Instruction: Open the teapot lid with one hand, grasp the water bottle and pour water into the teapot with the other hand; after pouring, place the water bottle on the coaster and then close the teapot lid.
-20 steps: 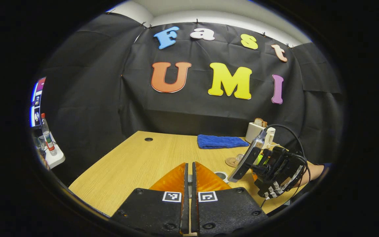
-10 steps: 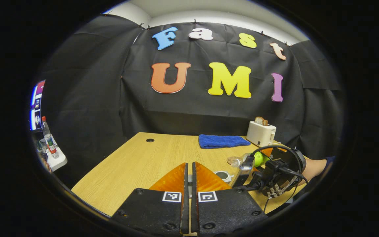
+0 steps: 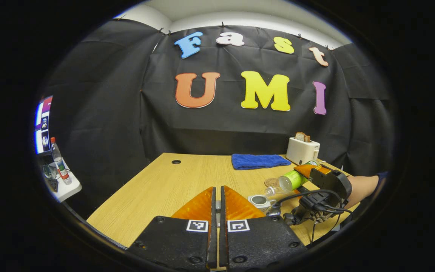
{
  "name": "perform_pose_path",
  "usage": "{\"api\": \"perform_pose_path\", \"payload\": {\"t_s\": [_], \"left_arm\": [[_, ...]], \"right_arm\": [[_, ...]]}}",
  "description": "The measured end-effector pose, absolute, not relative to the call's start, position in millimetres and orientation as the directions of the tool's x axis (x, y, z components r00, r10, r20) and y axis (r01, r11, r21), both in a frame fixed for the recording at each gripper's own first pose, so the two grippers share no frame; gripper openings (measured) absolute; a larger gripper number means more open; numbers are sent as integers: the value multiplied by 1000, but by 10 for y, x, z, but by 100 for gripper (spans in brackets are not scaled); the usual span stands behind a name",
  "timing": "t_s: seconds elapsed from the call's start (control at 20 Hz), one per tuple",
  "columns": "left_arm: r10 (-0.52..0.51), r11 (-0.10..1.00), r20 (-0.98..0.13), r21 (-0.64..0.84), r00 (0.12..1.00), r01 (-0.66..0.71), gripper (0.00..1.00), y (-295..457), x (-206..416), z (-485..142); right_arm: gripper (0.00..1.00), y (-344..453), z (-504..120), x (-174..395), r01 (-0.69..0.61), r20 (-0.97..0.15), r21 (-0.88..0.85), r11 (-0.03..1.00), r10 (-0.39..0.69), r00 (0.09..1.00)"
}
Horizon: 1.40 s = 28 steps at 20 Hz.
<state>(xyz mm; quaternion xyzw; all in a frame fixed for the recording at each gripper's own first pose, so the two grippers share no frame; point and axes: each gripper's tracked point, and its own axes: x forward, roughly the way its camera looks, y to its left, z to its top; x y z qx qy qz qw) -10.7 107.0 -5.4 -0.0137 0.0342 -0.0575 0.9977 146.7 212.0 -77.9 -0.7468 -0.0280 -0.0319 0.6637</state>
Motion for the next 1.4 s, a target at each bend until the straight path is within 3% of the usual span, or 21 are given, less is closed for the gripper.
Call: {"api": "perform_pose_path", "payload": {"t_s": [0.85,1.4], "left_arm": [[-134,991,-60,-20,989,133,5,1021,-128,-26],[-126,992,-67,-20,990,125,4,1015,-112,-53]], "right_arm": [[73,2211,-482,1494,204,197,-919,-339,55,979],[75,2312,-347,1393,298,279,-856,-422,108,954]]}}
